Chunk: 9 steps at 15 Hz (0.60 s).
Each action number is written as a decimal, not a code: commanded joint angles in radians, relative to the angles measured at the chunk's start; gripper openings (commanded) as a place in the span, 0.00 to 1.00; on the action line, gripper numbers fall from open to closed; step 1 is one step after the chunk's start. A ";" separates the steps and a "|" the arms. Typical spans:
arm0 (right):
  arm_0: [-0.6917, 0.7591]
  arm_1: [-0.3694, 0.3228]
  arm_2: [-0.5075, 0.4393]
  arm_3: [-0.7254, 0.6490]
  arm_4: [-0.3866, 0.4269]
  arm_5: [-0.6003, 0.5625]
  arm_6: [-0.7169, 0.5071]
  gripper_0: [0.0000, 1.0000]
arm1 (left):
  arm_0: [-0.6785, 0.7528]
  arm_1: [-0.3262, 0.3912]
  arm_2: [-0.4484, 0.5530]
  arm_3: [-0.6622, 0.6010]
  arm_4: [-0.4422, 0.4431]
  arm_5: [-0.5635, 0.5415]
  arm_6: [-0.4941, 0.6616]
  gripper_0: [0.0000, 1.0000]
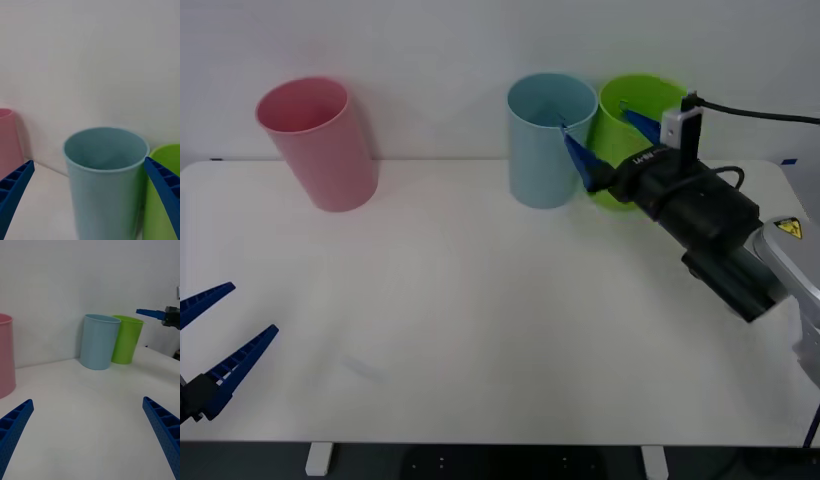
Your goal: Grasp the object on the table and drop it into the matching bin: aluminum can to the light blue bin, PET bottle to the pink bin.
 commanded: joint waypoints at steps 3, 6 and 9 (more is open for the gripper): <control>0.203 -0.036 -0.111 -0.092 -0.020 -0.145 0.163 1.00 | 0.000 0.000 0.000 0.000 0.000 0.000 0.000 1.00; 0.325 -0.036 -0.210 -0.125 -0.020 -0.289 0.198 1.00 | 0.000 0.000 0.000 0.000 0.000 0.000 0.000 1.00; 0.466 -0.036 -0.313 -0.185 -0.020 -0.412 0.201 1.00 | 0.000 0.000 0.000 0.000 0.000 0.000 0.000 1.00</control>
